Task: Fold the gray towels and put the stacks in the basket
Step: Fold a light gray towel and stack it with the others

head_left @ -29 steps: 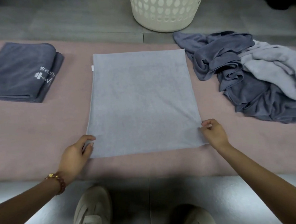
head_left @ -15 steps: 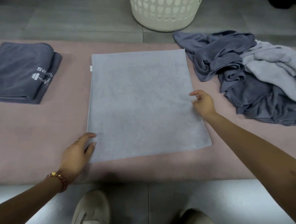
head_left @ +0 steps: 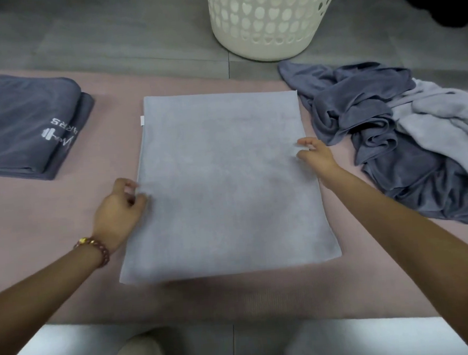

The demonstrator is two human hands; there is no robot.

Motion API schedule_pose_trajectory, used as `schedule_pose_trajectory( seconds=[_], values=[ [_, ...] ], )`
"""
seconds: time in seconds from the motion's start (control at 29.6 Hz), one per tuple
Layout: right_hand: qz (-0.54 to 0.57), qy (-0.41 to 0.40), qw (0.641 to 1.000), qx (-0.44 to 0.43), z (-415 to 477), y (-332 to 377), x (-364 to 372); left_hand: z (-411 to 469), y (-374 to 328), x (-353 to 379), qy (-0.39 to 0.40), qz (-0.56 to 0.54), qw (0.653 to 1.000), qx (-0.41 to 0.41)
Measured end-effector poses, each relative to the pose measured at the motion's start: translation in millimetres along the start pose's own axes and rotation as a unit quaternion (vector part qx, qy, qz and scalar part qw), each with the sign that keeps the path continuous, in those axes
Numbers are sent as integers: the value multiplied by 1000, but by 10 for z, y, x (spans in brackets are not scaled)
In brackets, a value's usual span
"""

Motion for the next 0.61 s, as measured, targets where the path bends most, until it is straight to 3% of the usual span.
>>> schedule_pose_trajectory(
  seconds=[0.1,0.2,0.44,0.61],
  values=[
    [0,-8,1000,-17,276,140,82,427,-149,35,-41,-68,997,-19],
    [-87,-5,994,-63,552,275,195,738,-225,121,-59,-66,996,-22],
    [-279,-3,954,-112,806,198,324,811,-246,257,-118,96,987,56],
    [-388,-118,901,-155,579,332,482,926,-311,247,-169,178,969,30]
  ],
)
Point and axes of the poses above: each hand's wrist, its own z-axis towards the middle knuckle, its own x-axis out of the palm, y = z × x, the point moved 5 cm from there along z, towards the middle knuckle, and after that the axes turned 11 degrees about z, right-handed, at the moved point
